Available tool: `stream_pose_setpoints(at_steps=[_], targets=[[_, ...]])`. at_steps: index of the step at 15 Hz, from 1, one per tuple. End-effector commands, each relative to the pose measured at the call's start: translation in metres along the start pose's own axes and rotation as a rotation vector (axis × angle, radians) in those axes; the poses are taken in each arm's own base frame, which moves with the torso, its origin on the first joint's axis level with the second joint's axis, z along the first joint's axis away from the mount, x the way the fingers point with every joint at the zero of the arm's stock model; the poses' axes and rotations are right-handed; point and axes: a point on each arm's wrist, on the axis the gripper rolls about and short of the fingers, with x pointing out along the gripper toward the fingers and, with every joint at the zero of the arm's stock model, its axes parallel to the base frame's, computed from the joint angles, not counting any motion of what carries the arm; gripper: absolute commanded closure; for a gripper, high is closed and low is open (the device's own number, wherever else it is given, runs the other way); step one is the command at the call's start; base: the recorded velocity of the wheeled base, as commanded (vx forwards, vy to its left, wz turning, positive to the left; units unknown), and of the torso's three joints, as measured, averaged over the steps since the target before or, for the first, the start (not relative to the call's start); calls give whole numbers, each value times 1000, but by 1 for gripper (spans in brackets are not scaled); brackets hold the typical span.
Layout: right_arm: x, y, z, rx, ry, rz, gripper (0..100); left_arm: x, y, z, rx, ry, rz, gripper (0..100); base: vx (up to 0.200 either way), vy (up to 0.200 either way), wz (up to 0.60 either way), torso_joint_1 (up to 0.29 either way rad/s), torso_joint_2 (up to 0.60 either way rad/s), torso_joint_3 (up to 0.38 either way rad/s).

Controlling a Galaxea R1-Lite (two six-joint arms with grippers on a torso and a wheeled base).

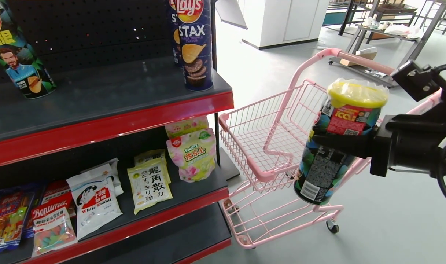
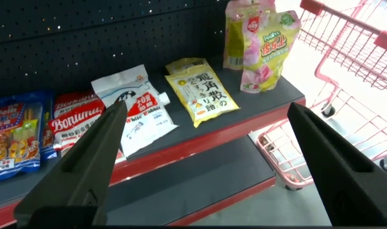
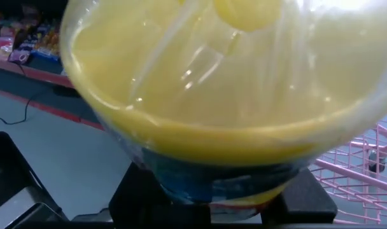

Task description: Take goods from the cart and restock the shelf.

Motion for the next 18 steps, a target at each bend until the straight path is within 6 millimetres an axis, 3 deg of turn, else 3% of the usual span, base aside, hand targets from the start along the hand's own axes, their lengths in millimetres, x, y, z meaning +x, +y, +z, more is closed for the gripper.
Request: stream_pose_setpoints(at_steps=[1, 5, 18], targets=[[1, 0, 1, -1, -4, 0, 100, 0, 0, 0, -1, 0, 0, 0, 0, 0, 0, 105, -369, -266], [-2, 1, 13, -18, -45, 1, 100, 0, 0, 0, -1, 0, 0, 0, 0, 0, 0, 137, -477, -344], [-1, 1, 15, -27, -46, 3, 100, 0, 0, 0, 1, 0, -1, 0, 0, 0, 0, 191, -520, -334]])
